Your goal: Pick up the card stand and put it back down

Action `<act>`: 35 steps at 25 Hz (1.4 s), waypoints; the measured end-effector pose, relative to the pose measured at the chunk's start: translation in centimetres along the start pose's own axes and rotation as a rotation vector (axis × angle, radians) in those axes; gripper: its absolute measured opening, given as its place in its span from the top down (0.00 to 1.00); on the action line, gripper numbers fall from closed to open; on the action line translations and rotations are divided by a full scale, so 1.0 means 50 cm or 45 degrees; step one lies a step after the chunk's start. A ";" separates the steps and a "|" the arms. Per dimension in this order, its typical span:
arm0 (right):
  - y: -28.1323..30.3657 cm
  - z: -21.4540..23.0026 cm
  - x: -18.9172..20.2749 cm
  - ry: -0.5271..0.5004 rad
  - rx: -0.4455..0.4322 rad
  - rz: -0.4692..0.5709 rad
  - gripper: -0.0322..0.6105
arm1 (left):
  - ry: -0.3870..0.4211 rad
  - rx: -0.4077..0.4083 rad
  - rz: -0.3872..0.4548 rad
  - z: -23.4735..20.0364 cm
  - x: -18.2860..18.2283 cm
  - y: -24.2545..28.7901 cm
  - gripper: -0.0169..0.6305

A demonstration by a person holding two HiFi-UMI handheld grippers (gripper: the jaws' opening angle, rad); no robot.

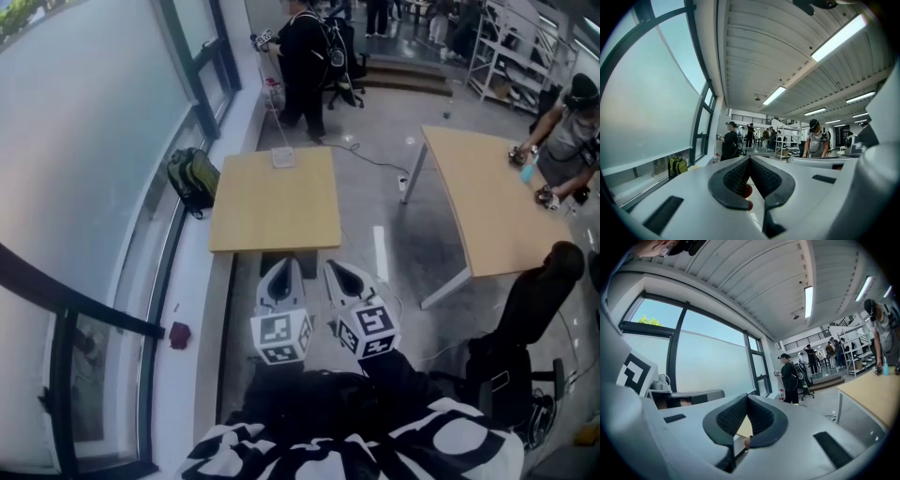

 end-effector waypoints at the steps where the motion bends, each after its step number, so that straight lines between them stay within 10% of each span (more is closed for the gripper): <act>1: 0.001 0.011 0.004 0.015 0.008 -0.007 0.92 | 0.008 0.001 -0.014 0.006 0.006 0.003 0.98; 13: 0.121 0.041 0.056 0.047 -0.040 -0.083 0.92 | -0.023 -0.051 -0.081 -0.069 0.044 0.111 0.98; 35: 0.736 0.059 -0.005 -0.102 0.212 -0.073 0.92 | -0.062 0.133 -0.052 -0.523 -0.095 0.561 0.98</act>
Point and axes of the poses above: the fingertips, and each gripper's own axes: y forward along the fingers, z to its right, x out of its underside, the point moved 8 cm from there along -y, backward along the fingers, and after that the axes turned 8 degrees about -y, right-handed, at the moved point
